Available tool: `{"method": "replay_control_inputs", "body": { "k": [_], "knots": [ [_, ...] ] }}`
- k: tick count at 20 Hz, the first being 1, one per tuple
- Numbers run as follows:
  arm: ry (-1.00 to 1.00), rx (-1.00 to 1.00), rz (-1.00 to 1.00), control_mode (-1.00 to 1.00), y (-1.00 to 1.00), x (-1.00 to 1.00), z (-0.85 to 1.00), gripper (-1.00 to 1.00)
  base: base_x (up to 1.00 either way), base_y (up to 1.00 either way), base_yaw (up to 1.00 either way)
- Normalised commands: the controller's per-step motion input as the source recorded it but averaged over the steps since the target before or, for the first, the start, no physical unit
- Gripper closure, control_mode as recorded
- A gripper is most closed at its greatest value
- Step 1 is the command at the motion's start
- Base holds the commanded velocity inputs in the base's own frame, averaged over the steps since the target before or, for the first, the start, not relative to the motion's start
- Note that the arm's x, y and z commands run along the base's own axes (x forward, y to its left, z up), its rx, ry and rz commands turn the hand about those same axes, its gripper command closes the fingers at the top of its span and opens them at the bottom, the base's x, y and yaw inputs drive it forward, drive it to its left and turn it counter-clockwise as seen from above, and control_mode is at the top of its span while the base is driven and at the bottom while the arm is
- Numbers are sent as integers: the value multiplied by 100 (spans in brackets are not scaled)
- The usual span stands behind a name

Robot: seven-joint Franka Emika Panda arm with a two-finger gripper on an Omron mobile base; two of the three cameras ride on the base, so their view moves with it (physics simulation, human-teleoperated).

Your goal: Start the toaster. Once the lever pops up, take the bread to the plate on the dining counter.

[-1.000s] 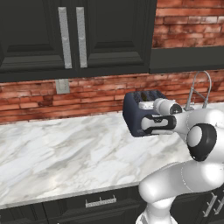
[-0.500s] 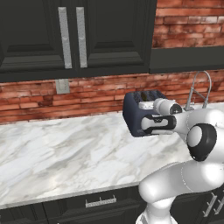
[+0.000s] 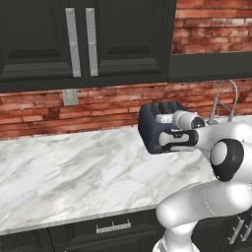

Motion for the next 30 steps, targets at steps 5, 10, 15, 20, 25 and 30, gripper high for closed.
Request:
{"method": "replay_control_inputs", "body": {
  "k": [5, 10, 15, 20, 25, 30],
  "knots": [
    [0, 0, 0, -100, 0, 0, 0, -100, 0, 0, 0],
    [0, 0, 0, -100, 0, 0, 0, -100, 0, 0, 0],
    [0, 0, 0, -100, 0, 0, 0, -100, 0, 0, 0],
    [0, 0, 0, -100, 0, 0, 0, -100, 0, 0, 0],
    [0, 0, 0, -100, 0, 0, 0, -100, 0, 0, 0],
    [0, 0, 0, -100, 0, 0, 0, -100, 0, 0, 0]
  ]
}}
